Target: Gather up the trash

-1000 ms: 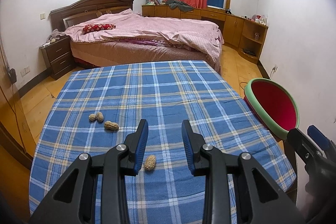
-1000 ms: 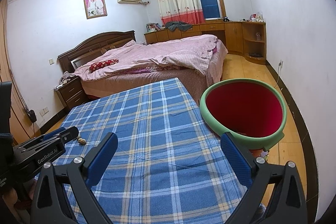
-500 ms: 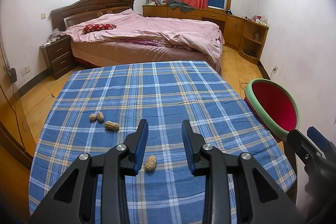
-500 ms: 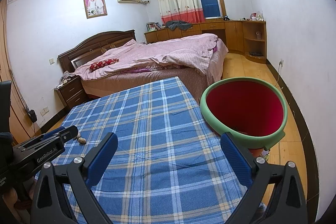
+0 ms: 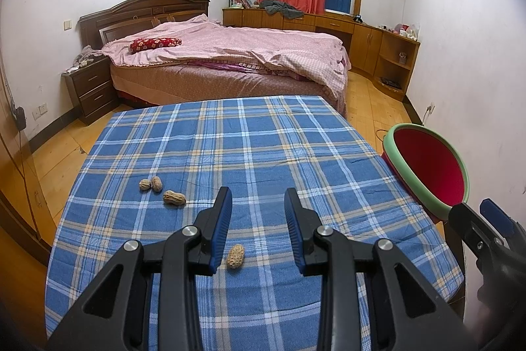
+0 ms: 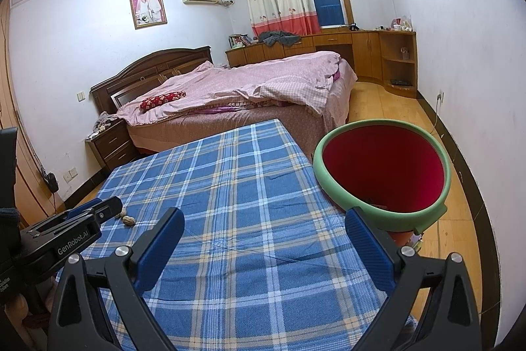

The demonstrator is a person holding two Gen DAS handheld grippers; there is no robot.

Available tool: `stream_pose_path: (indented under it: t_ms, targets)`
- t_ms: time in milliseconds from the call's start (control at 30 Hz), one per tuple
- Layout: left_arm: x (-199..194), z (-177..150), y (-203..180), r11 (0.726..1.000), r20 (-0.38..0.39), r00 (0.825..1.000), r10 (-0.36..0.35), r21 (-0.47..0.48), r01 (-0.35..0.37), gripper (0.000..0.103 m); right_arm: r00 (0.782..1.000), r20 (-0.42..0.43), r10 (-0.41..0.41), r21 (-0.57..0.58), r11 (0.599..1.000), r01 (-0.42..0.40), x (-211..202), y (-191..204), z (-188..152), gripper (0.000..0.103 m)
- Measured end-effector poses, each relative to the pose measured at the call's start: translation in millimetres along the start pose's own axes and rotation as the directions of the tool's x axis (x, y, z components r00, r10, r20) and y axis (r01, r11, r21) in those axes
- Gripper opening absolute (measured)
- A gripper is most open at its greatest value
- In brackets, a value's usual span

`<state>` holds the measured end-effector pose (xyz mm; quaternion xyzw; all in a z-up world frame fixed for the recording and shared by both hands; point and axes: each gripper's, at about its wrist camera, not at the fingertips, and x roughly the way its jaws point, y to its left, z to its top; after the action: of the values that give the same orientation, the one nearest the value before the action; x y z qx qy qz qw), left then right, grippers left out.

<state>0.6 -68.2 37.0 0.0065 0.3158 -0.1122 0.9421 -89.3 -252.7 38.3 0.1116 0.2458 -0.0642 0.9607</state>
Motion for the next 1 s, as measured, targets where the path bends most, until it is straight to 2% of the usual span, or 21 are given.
stream_pose_path:
  t_ms: [1000]
  targets:
    - [-0.9, 3.1, 0.7, 1.000, 0.008, 1.000, 0.000, -0.004, 0.000, 0.033, 1.000, 0.000, 0.001, 0.002, 1.000, -0.001, -1.3, 0.2, -0.4, 0.100]
